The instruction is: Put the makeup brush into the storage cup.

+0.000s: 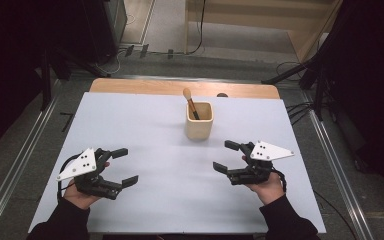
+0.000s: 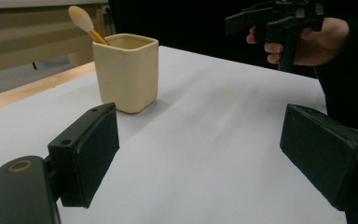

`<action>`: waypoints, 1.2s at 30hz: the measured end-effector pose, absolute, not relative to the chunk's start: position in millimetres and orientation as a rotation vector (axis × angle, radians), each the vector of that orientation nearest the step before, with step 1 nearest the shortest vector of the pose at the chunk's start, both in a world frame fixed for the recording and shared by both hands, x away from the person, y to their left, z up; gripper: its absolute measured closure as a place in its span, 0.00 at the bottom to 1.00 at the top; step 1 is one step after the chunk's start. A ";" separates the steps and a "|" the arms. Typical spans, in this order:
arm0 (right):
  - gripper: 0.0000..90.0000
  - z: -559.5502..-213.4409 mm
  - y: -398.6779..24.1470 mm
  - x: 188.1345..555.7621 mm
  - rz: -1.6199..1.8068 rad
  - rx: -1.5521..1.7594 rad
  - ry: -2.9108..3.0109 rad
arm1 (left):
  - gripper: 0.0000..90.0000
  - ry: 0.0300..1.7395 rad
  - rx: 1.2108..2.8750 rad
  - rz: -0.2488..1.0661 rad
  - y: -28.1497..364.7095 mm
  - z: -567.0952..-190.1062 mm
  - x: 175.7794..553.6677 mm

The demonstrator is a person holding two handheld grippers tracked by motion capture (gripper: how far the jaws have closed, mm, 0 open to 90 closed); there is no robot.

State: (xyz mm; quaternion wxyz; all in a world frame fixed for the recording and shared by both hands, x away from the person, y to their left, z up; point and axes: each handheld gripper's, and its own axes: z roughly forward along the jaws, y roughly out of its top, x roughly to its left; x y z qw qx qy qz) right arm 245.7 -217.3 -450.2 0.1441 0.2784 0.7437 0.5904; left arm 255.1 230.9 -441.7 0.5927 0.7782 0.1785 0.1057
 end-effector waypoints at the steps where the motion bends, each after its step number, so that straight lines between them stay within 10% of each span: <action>1: 0.22 -450.3 -219.9 244.3 1.703 0.803 2.138 | 0.14 0.415 1.810 0.245 231.0 -441.7 255.1; 36: 0.22 -457.8 -248.8 214.1 1.712 0.788 2.133 | 0.14 0.411 1.814 0.239 229.9 -442.4 255.5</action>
